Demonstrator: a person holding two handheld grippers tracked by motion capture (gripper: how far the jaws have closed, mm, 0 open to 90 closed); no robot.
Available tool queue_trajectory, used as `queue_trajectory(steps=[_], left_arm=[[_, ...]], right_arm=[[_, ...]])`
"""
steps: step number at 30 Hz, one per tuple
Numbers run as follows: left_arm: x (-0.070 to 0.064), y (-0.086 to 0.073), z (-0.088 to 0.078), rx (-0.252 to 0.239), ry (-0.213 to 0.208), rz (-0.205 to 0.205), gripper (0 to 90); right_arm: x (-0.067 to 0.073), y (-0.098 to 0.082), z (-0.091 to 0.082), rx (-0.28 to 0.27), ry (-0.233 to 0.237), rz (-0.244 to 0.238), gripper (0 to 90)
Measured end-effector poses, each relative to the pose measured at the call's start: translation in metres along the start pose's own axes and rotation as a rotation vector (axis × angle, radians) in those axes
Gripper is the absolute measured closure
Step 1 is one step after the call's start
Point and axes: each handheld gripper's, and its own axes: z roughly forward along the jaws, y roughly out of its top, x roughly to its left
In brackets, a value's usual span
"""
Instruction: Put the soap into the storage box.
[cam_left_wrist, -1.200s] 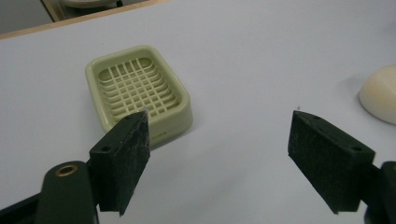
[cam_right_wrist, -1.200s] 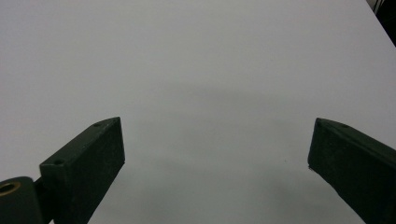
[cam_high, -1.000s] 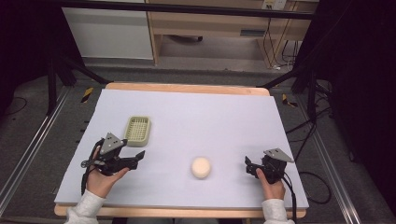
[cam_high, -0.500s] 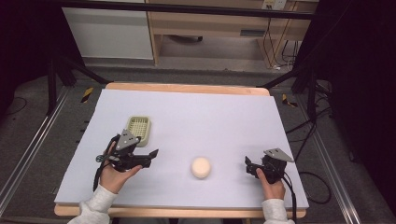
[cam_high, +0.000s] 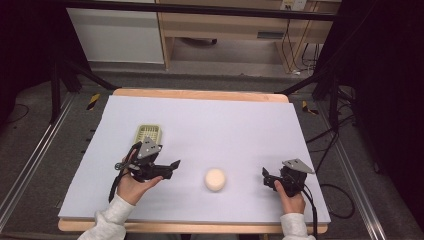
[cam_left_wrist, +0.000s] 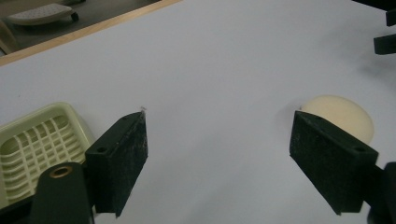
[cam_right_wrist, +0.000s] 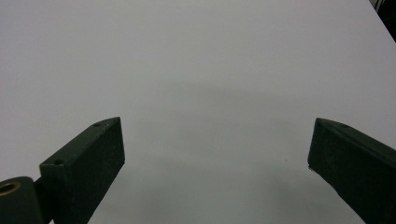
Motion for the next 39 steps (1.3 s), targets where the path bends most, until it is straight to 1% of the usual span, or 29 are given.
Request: queue_trajectory(steps=[15, 22, 30, 39], left_arm=[[-0.022, 0.007, 0.018, 0.017, -0.059, 0.026, 18.4], [-0.032, 0.011, 0.024, 0.027, -0.074, 0.043, 18.3], [-0.044, 0.015, 0.034, 0.047, -0.102, 0.064, 18.1], [-0.055, 0.018, 0.042, 0.062, -0.129, 0.074, 17.8]], right_arm=[[0.000, 0.000, 0.000, 0.005, 0.005, -0.004, 4.1], [0.000, 0.000, 0.001, 0.009, 0.008, -0.004, 4.2], [0.001, 0.000, 0.001, 0.011, 0.004, -0.010, 4.1], [0.001, 0.000, 0.001, 0.011, 0.000, -0.015, 4.2]])
